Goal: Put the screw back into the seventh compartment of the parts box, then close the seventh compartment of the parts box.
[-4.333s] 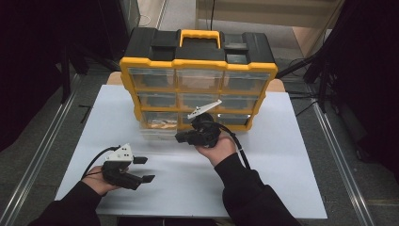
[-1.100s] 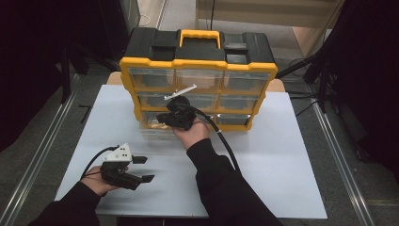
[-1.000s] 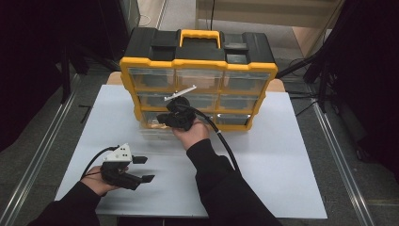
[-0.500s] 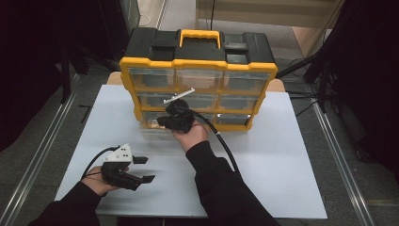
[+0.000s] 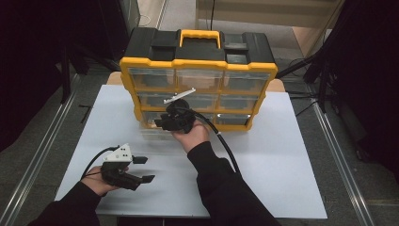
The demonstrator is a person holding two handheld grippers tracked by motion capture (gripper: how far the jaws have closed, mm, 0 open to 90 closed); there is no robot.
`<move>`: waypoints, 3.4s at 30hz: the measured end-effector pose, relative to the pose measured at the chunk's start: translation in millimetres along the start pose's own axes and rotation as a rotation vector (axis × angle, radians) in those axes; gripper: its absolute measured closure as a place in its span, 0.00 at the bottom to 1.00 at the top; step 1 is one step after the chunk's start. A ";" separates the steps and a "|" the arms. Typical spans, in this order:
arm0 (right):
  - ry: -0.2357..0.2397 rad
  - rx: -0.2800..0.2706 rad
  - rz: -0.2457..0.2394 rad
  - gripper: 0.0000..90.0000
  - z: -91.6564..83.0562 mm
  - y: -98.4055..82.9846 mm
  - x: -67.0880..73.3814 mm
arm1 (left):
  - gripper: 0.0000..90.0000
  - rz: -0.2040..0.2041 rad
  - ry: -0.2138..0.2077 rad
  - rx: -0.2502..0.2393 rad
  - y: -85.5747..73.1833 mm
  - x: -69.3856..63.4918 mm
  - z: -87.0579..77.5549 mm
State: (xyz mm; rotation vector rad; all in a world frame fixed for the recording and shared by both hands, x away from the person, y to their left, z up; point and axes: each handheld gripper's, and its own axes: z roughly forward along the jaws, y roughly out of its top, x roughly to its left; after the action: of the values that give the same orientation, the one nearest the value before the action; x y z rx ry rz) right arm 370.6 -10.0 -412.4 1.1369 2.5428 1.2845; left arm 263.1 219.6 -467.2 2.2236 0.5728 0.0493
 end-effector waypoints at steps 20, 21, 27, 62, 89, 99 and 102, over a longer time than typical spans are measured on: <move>0.037 -0.051 -0.021 0.34 -22.6 -3.6 6.9 | 0.31 -0.001 0.004 -0.001 -0.8 0.6 -0.8; 0.040 -0.053 -0.018 0.33 -23.6 -4.5 7.7 | 0.31 -0.002 0.005 0.000 -0.9 0.6 -0.9; 0.036 -0.058 -0.015 0.33 -27.1 -8.8 11.6 | 0.31 -0.004 0.007 0.006 -1.2 1.9 -2.3; 0.066 -0.066 -0.016 0.46 -41.2 -39.5 26.7 | 0.31 -0.008 0.016 -0.001 -2.8 0.5 -3.1; 0.028 -0.062 -0.014 1.00 -19.7 -51.5 27.5 | 0.31 -0.003 0.011 0.003 -2.5 0.0 -2.4; -0.014 -0.061 0.003 1.00 -9.4 -49.5 23.1 | 0.31 -0.009 0.012 0.000 -3.1 0.6 -3.2; -0.014 -0.057 0.001 1.00 -7.8 -48.7 23.0 | 0.31 -0.010 0.007 -0.003 -3.2 1.1 -3.4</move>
State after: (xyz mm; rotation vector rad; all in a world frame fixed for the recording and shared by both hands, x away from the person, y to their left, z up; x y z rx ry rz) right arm 322.7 -18.7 -436.8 1.1316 2.4796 1.3356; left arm 262.1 224.3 -467.5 2.2179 0.5875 0.0529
